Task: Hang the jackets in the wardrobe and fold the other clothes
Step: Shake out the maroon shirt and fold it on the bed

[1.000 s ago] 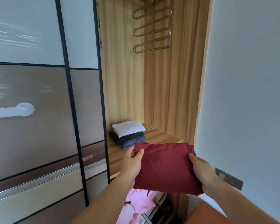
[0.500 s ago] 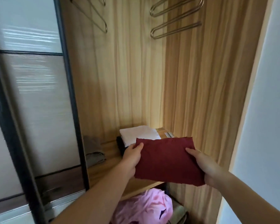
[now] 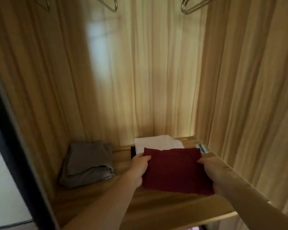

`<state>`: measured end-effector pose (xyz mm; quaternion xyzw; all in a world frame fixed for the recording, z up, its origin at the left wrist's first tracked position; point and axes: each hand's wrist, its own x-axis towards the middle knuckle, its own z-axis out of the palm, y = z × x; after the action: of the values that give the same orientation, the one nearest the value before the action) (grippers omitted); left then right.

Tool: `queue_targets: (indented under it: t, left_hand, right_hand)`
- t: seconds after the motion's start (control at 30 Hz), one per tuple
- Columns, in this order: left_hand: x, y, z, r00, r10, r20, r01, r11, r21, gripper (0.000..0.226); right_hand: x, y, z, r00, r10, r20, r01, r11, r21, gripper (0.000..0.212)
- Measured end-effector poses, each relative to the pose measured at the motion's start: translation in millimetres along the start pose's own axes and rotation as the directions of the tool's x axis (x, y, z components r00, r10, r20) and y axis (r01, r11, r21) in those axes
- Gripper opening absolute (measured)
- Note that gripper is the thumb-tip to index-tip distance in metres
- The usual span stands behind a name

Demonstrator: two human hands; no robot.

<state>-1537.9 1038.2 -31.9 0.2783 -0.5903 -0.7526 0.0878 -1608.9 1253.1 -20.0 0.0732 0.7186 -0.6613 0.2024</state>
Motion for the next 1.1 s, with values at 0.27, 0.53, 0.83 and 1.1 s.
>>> queue_targets:
  t: [0.27,0.53,0.83,1.1]
  left_hand:
    - [134.8,52.9,-7.4,0.983,0.137,-0.124,-0.143,0.989,-0.04,0.018]
    - [196.8,-3.6,-17.4,0.91,0.308,-0.279,-0.181,0.898,0.401,0.036]
    - [222.2,13.5,-20.3,0.897,0.364,-0.251,-0.217,0.857,0.467,0.05]
    - [205.2,4.8,-22.2,0.871,0.417,-0.258,-0.228,0.81,0.539,0.052]
  right_hand:
    - [146.2,-69.7,63.3,0.986,-0.163,-0.023,0.147,0.936,-0.32,0.042]
    - [191.8,-44.3,108.4,0.926,-0.377,0.011,0.274,0.653,-0.706,0.043]
    - [215.2,-60.3,106.4,0.903,-0.429,0.037,0.316,0.601,-0.734,0.034]
    - [212.5,-47.6,95.4,0.904,-0.429,0.004,0.303,0.632,-0.714,0.04]
